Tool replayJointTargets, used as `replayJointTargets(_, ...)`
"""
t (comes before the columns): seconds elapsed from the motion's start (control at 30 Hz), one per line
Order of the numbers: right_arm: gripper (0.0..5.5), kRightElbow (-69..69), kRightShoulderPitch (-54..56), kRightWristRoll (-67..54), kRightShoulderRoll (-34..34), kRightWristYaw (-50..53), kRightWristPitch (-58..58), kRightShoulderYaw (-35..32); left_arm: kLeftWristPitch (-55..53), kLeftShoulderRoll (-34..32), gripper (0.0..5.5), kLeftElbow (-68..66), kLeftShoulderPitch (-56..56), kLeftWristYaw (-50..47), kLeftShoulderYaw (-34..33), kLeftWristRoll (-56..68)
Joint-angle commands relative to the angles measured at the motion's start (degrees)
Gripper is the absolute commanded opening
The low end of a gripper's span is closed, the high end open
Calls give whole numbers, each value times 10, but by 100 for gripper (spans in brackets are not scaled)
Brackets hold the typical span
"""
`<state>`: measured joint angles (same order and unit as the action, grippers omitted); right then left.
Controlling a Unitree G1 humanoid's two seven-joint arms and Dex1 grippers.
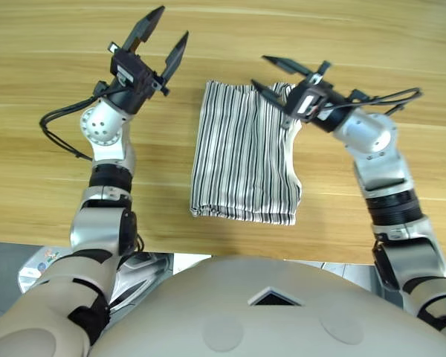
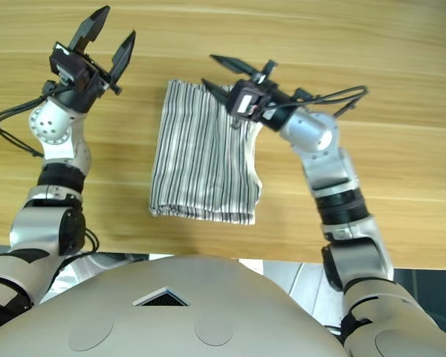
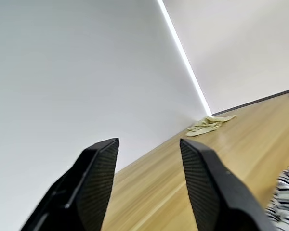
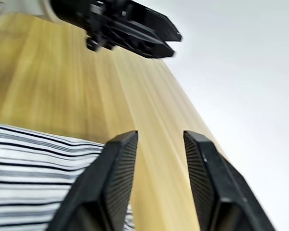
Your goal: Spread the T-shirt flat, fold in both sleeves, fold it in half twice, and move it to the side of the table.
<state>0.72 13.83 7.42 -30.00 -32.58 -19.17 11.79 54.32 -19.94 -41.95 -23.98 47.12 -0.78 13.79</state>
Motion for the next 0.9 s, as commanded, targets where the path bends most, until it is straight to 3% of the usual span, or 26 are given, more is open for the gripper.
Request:
replayJointTargets(0.03,252,7,-38,-8,-143,-45,-12,-110,-6,-152,294,102,77,109,19,-11)
replayJointTargets(0.2,328,23,-160,-36,-287,-130,-44,-240,10,-357,363,161,168,206,25,-73)
replayJointTargets(0.3,384,77,-326,-67,-323,-217,-93,-288,12,-433,415,242,263,212,7,-93)
replayJointTargets(0.37,418,111,-387,-71,-316,-234,-104,-278,17,-428,447,285,292,189,19,-141)
replayJointTargets(0.43,439,113,-402,-49,-302,-237,-112,-228,16,-392,475,320,314,153,33,-202)
replayJointTargets(0.57,439,100,-415,-5,-285,-250,-123,-129,5,-357,539,378,346,108,68,-257)
replayJointTargets(0.73,439,54,-374,33,-229,-240,-127,-20,7,-288,539,382,337,40,118,-320)
replayJointTargets(0.9,439,56,-353,26,-209,-230,-120,21,11,-282,539,371,342,7,155,-353)
